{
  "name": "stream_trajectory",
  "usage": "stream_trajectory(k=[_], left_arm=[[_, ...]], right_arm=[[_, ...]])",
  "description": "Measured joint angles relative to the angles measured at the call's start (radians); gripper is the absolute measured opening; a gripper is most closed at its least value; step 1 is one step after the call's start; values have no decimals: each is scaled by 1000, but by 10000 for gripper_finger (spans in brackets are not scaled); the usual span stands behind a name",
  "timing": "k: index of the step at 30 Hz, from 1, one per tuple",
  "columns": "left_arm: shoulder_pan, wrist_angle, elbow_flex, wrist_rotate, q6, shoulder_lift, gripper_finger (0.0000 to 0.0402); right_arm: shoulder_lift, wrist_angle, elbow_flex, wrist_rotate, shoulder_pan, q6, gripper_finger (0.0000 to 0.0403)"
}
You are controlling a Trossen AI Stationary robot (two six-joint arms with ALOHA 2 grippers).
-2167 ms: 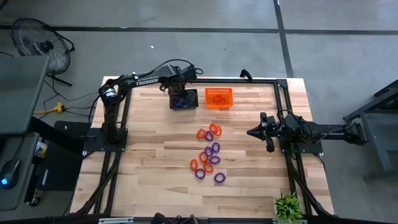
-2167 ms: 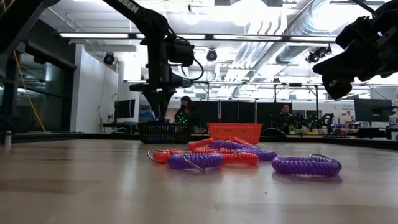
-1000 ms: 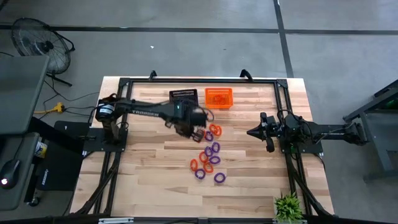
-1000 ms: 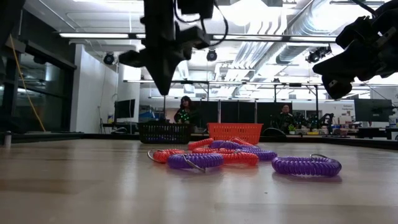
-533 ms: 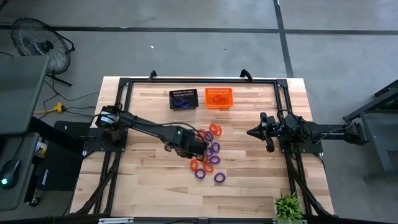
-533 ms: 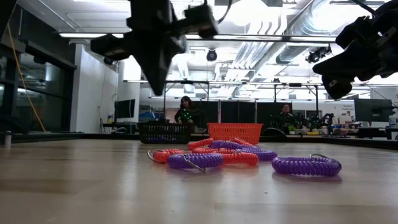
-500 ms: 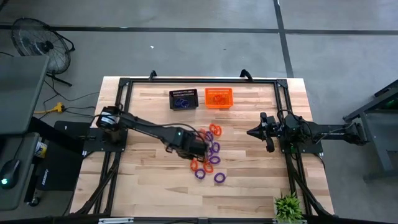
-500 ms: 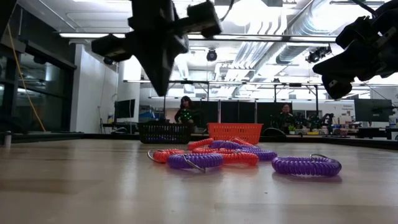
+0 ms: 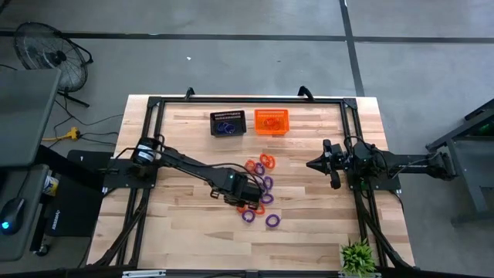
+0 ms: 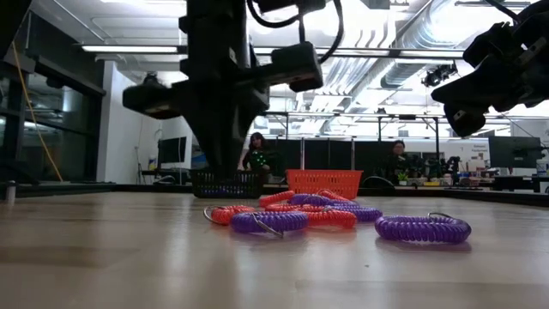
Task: Sort spring keychains
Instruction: Put the orange spring keychain into the orange bin
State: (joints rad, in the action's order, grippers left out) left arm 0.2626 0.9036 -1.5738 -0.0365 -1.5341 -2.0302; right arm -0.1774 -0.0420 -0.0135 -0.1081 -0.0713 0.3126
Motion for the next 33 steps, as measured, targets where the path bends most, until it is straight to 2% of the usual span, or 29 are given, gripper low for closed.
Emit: stream_trajectory(k=[7,10,33], left_arm=[[-1,-16,-1,15,10,0,106],[-1,0,-1,35,8,0,124],[-8,16,-2,46,32,-29,129]], right_arm=[[0,0,0,0,0,0,11],[0,-1,0,0,0,0,11],[0,0,0,0,0,0,11]])
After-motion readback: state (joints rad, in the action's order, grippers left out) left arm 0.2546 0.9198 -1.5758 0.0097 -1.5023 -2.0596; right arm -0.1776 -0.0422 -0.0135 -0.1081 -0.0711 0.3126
